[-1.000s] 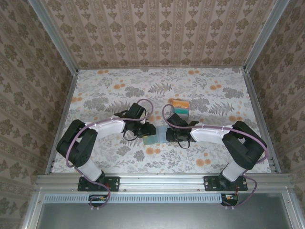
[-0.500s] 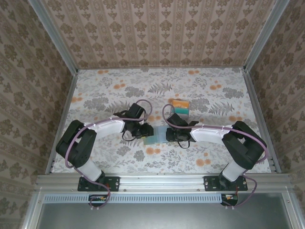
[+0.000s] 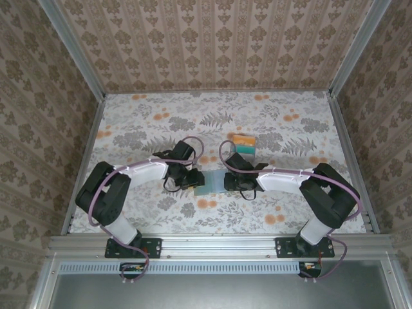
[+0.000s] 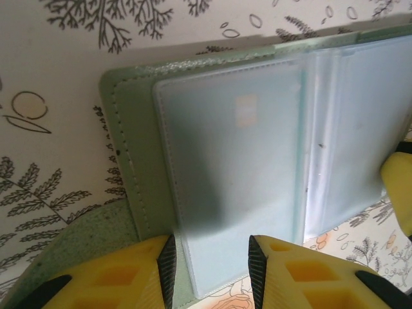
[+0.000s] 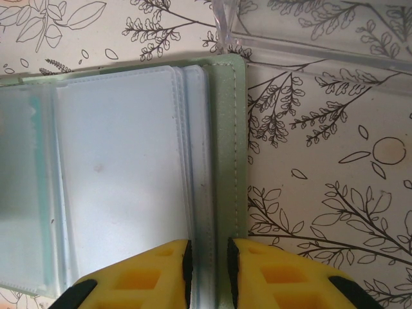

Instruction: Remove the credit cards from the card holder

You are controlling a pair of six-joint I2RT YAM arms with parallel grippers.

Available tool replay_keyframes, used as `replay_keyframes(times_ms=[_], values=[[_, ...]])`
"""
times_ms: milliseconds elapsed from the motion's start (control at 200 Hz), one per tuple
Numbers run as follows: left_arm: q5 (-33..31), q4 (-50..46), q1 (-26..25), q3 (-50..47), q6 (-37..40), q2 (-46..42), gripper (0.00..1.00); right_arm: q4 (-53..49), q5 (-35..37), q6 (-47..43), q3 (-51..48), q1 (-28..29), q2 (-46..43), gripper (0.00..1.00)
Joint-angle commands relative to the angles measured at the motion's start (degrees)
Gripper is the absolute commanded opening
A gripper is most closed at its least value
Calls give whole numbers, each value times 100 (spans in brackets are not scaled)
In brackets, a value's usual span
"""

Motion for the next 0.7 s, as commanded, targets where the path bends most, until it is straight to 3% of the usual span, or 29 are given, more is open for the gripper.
replay_keyframes(times_ms=[0,695], values=[[-33,-140,-14,80,163,140,38,-131,60,72,38,48,237,26],[484,431,-172,325,303,112,39,-149,25,72,69,56,301,26]])
